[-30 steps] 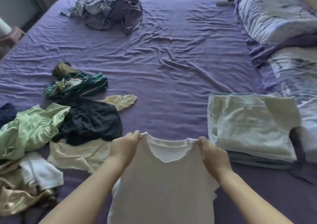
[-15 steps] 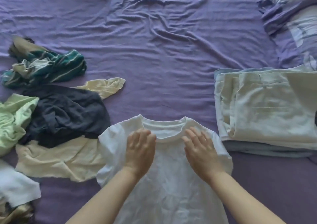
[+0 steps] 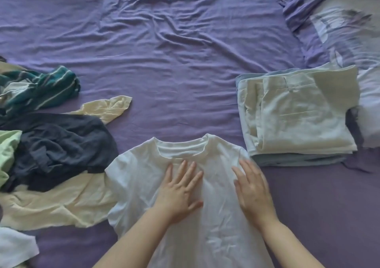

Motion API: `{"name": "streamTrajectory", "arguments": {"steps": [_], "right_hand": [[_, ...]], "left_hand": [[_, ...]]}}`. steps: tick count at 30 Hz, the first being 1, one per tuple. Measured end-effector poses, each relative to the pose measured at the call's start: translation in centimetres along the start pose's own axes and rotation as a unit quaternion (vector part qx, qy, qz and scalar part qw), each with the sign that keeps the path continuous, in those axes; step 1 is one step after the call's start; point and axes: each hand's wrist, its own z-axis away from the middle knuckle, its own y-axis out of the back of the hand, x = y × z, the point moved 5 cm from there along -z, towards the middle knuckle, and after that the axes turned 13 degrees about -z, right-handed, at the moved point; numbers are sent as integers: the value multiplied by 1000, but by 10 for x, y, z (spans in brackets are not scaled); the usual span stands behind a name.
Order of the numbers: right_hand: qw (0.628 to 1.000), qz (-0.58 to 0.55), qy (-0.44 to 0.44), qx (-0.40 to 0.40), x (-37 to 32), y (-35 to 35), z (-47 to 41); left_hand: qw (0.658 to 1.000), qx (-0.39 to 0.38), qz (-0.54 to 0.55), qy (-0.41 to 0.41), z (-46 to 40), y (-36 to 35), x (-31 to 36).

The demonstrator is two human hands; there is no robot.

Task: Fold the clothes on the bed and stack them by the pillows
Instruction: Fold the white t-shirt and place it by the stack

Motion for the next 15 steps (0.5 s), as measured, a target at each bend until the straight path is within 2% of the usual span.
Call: {"name": "streamTrajectory", "arguments": {"steps": [3, 6, 8, 12, 15], "right_hand": [[991, -45, -127, 16, 27, 23, 27], [964, -108, -234, -66, 46, 19, 38], [956, -120, -249, -94, 48, 14, 36], [951, -195, -241, -10, 45, 31, 21], [930, -268, -248, 40, 48, 56, 19]], "left_hand": [[999, -9, 20, 36, 0, 12, 14], [999, -7, 33, 30, -7, 24, 38], [998, -3, 54, 19, -14, 34, 56], [993, 3, 119, 24, -25, 51, 80], [992, 19, 125, 14, -30, 67, 90]]}}
